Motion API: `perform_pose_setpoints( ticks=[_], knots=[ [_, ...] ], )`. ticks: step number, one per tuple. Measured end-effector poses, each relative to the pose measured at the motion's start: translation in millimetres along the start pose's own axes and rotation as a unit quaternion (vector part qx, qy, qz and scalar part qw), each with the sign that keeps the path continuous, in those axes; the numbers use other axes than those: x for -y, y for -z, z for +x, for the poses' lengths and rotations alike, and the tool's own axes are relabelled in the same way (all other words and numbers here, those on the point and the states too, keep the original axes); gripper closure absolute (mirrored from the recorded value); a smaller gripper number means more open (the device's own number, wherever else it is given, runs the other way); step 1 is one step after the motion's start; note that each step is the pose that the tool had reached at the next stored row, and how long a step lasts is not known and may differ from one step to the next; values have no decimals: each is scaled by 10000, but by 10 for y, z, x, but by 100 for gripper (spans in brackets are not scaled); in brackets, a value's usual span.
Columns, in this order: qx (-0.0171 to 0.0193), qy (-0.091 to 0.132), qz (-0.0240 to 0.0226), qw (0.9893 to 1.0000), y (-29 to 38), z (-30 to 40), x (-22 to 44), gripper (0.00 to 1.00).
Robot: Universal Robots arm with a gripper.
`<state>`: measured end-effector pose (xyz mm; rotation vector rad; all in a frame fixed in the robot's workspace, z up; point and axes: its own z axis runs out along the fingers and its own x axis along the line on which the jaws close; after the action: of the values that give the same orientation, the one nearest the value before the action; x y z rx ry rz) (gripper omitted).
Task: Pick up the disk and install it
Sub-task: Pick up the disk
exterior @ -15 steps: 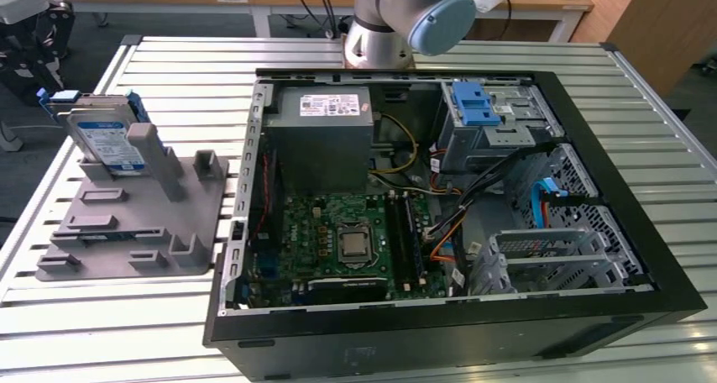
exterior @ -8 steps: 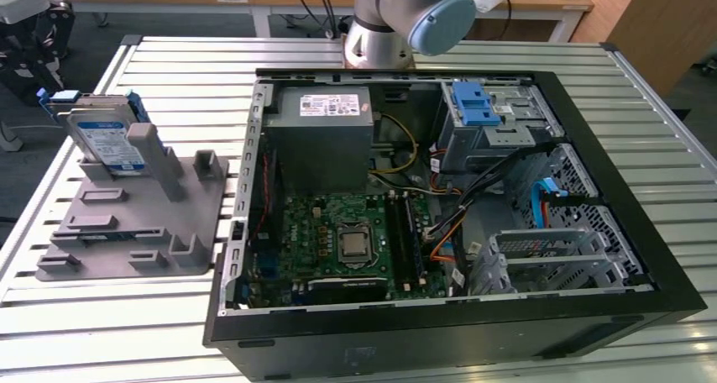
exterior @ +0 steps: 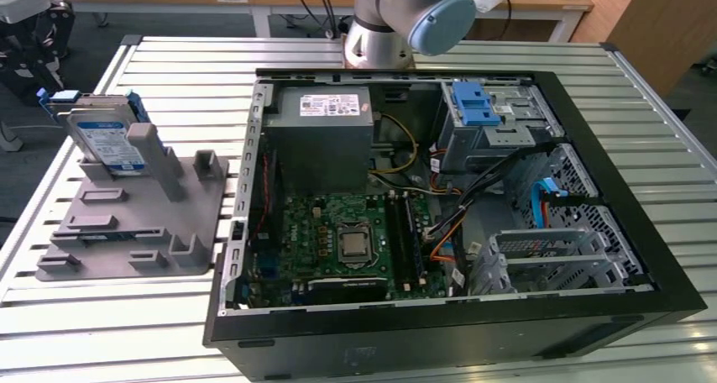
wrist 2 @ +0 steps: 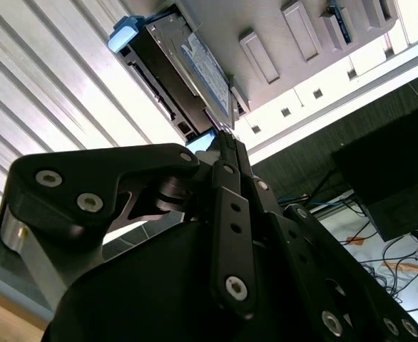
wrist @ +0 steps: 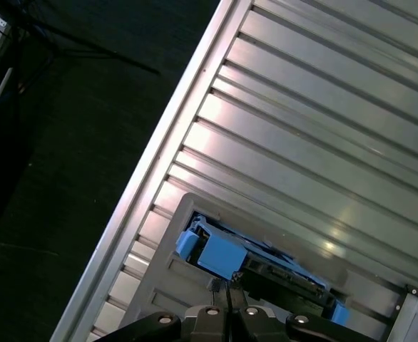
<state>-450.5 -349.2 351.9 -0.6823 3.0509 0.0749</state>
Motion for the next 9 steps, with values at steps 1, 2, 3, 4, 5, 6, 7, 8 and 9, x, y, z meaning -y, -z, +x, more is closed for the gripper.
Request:
perform_pose_setpoints(
  ticks=[1, 2, 3, 4, 5, 6, 7, 8, 9],
  knots=[
    [0, 10, 0, 10000, 0, 0, 0, 85],
    [-1, 22, -1, 10000, 0, 0, 0, 85],
    [-1, 34, -1, 10000, 0, 0, 0, 85],
    [-2, 47, -1, 10000, 0, 0, 0, 85],
    [-2, 59, -2, 10000, 0, 0, 0, 85],
    [-3, 72, -2, 10000, 0, 0, 0, 85],
    [-4, 84, -2, 10000, 0, 0, 0, 85],
    [-4, 97, -2, 10000, 0, 0, 0, 85],
    [-5, 110, -3, 9999, 0, 0, 0, 85]
  ],
)
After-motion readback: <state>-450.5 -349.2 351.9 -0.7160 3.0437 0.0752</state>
